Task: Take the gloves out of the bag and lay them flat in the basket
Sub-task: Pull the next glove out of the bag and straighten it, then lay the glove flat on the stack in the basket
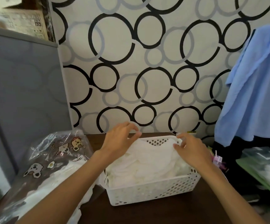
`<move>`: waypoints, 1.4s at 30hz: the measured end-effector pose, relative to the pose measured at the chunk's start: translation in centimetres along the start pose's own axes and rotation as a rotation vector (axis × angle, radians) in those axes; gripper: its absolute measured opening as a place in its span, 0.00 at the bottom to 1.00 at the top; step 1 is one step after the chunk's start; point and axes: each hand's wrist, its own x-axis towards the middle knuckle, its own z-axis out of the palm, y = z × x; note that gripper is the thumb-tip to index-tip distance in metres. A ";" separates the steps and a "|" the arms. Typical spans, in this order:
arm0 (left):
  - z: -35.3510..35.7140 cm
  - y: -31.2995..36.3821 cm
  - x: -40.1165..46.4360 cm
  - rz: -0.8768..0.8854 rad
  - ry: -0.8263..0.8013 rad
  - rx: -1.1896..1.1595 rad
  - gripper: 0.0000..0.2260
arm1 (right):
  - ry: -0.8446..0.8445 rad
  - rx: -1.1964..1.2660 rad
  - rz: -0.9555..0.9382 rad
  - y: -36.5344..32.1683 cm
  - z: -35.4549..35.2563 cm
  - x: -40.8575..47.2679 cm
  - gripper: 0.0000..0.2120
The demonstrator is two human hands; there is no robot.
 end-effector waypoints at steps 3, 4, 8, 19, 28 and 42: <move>-0.9 0.9 -1.6 0.001 -0.401 0.008 0.30 | 0.131 0.032 -0.147 -0.6 -0.5 -0.3 0.13; -0.9 1.1 -2.1 -0.034 -0.551 0.043 0.35 | 0.111 0.061 -0.227 -1.0 -0.4 -0.5 0.12; 0.1 1.3 -3.3 -0.110 -0.844 0.164 0.46 | -0.494 -0.146 -0.288 -1.0 1.8 -0.6 0.21; -0.6 0.5 -3.9 -0.151 -0.838 0.123 0.43 | -0.479 -0.193 -0.262 -1.0 0.5 -1.8 0.28; -8.3 -2.2 -6.4 -0.116 -0.597 -0.253 0.17 | -0.132 0.105 -0.164 -1.0 -0.3 -2.3 0.15; -12.9 -12.5 -15.5 -0.415 -0.588 -0.123 0.07 | -0.338 0.193 -0.428 -17.8 3.2 -12.5 0.07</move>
